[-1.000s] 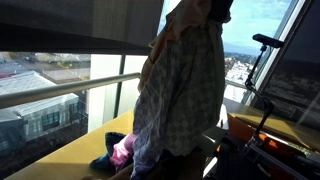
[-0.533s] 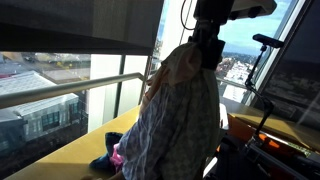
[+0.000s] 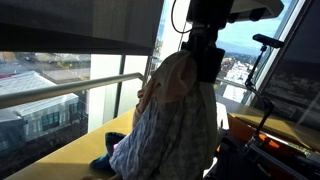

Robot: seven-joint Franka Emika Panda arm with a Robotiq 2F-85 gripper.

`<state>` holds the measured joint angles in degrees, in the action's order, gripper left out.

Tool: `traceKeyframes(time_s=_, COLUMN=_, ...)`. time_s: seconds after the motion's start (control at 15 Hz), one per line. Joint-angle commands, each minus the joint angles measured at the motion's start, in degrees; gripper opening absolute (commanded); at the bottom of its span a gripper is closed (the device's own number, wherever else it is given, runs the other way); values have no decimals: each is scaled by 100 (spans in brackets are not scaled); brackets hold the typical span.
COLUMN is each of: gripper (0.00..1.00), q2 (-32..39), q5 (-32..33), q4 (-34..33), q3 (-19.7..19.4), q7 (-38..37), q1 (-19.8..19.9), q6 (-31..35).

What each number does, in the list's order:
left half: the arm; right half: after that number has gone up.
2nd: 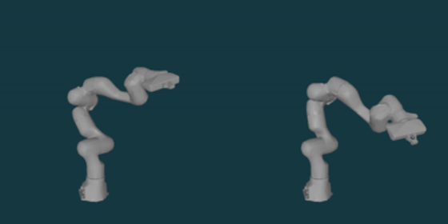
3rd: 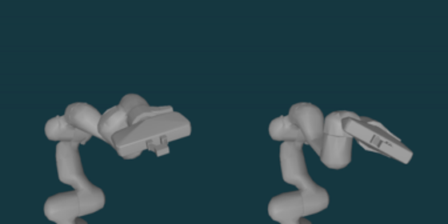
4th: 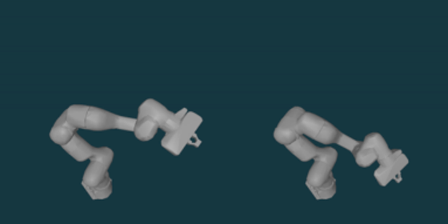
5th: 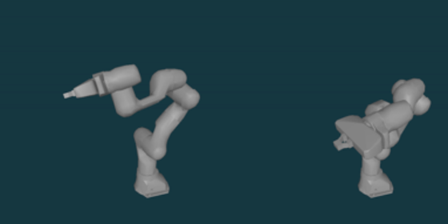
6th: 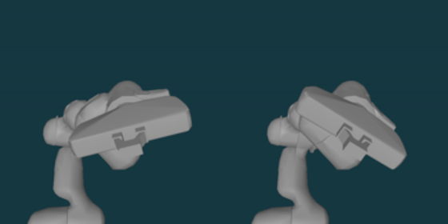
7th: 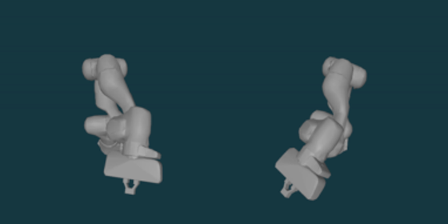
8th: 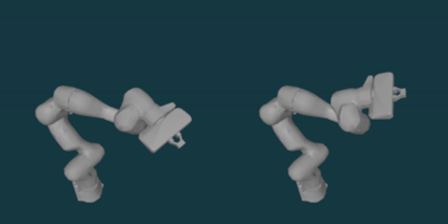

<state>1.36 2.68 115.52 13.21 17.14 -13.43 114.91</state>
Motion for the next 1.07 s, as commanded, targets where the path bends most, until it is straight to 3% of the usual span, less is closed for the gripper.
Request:
traceKeyframes(time_s=0.0, gripper=0, q2=530, q5=295, q4=-897, q3=229, q7=-432, q1=-243, q6=-227)
traceKeyframes(time_s=0.33, gripper=0, q2=1510, q5=718, q4=-2107, q3=161, q7=-587, q1=-342, q6=-434)
traceKeyframes(time_s=0.6, gripper=0, q2=1984, q5=746, q4=-2816, q3=-161, q7=-353, q1=-46, q6=-630)
traceKeyframes(time_s=0.8, gripper=0, q2=2137, q5=628, q4=-2974, q3=-376, q7=-230, q1=263, q6=-729)
traceKeyframes(time_s=1.0, gripper=0, q2=1996, q5=552, q4=-2563, q3=-427, q7=-208, q1=457, q6=-662)
